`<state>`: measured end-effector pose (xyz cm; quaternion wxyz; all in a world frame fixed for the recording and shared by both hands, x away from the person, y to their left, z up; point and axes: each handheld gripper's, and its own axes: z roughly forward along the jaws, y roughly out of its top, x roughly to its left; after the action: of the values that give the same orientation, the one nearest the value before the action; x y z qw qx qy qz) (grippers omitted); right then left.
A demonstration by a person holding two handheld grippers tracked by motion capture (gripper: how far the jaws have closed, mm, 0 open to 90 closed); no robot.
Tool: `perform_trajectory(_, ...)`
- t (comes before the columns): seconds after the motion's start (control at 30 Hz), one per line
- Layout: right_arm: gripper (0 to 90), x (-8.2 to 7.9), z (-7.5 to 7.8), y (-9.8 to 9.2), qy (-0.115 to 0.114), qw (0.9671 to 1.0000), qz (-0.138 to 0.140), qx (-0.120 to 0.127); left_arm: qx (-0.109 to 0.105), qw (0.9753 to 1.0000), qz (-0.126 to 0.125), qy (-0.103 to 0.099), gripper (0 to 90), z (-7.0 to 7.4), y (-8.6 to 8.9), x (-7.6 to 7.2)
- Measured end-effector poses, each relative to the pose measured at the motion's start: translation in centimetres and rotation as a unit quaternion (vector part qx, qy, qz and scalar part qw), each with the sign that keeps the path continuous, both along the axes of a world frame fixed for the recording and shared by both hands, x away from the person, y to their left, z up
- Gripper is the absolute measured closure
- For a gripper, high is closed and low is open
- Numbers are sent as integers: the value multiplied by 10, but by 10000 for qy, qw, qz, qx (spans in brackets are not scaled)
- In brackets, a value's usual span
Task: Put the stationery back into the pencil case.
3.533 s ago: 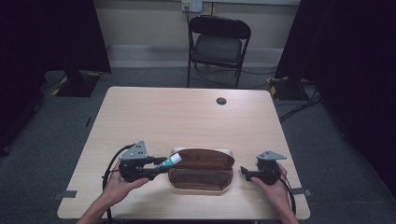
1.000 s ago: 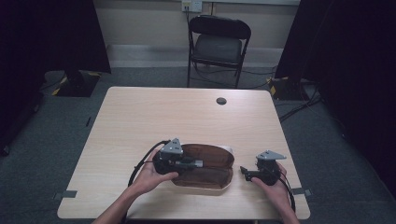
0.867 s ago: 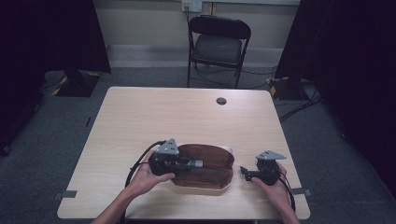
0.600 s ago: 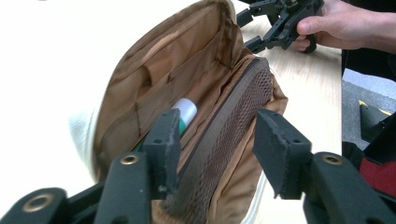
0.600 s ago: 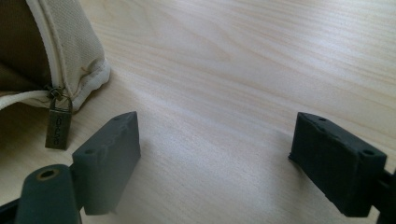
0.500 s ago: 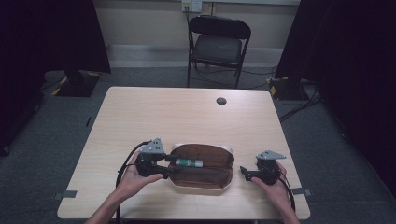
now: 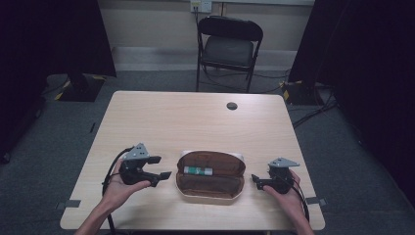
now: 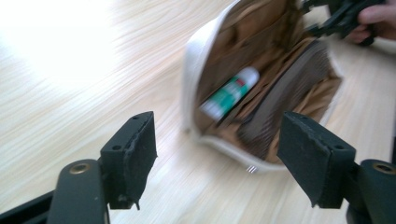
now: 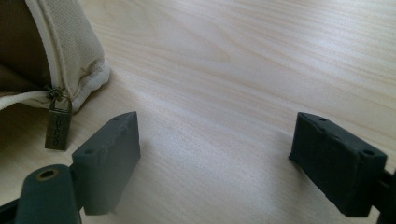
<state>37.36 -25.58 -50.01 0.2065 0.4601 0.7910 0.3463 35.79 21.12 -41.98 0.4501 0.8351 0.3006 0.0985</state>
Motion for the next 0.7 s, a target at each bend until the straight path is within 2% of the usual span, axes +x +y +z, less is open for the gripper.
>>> perform_trajectory(0.03, 147, 0, 0, 0, 10, 10000, -26, -2, 97, 9999, 127, -24, 269, -2, 7, 0)
perform_trajectory(0.07, 147, 0, 0, 0, 10, 10000, -26, -2, 97, 9999, 127, -24, 258, -2, 7, 0)
perform_trajectory(0.1, 147, 0, 0, 0, 8, 10000, -28, -1, 45, 9996, 282, -35, 248, -6, 17, 0)
perform_trajectory(0.13, 147, 0, 0, 0, 8, 10000, -28, -1, 45, 9996, 282, -35, 246, -6, 17, 0)
perform_trajectory(0.17, 147, 0, 0, 0, 8, 10000, -29, -2, 129, 9988, 479, -32, 239, -12, 26, 0)
perform_trajectory(0.2, 147, 0, 0, 0, 8, 10000, -29, -2, 129, 9988, 479, -32, 224, -12, 26, 0)
perform_trajectory(0.23, 147, 0, 0, 0, 10, 10000, -28, -1, 138, 9980, 596, 146, 204, -21, 35, 2)
perform_trajectory(0.27, 147, 0, 0, 0, 10, 10000, -28, -1, 138, 9980, 596, 146, 198, -21, 35, 2)
perform_trajectory(0.3, 147, 0, 0, 0, 8, 10000, -29, -3, 202, 9967, 726, 308, 198, -31, 45, 6)
perform_trajectory(0.37, 147, 0, 0, 0, 8, 10000, -30, -3, 285, 9948, 894, 403, 177, -42, 54, 9)
perform_trajectory(0.4, 147, 0, 0, 0, 9, 10000, -29, -2, 388, 9931, 966, 536, 182, -48, 58, 12)
perform_trajectory(0.43, 147, 0, 0, 0, 5, 10000, -29, -6, 388, 9931, 966, 536, 193, -48, 58, 12)
perform_trajectory(0.47, 147, 0, 0, 0, 5, 10000, -29, -6, 567, 9922, 957, 564, 193, -51, 62, 13)
perform_trajectory(0.5, 147, 0, 0, 0, 8, 10000, -32, -10, 579, 9918, 1001, 540, 213, -55, 65, 13)
perform_trajectory(0.53, 146, 0, 0, 0, 6, 10000, -31, -6, 573, 9911, 1060, 574, 221, -58, 68, 14)
perform_trajectory(0.57, 147, 0, 0, 0, 7, 10000, -32, -9, 718, 9886, 1195, 568, 223, -64, 70, 14)
perform_trajectory(0.6, 147, 0, 0, 0, 7, 10000, -32, -9, 809, 9882, 1170, 568, 222, -67, 70, 15)
perform_trajectory(0.63, 146, 0, 0, 0, 7, 10000, -32, -10, 809, 9882, 1170, 568, 219, -67, 70, 15)
perform_trajectory(0.67, 146, 0, 0, 0, 7, 10000, -32, -10, 874, 9871, 1203, 588, 219, -70, 69, 15)
perform_trajectory(0.7, 146, 0, 0, 0, 9, 10000, -31, -9, 947, 9863, 1264, 471, 180, -73, 68, 14)
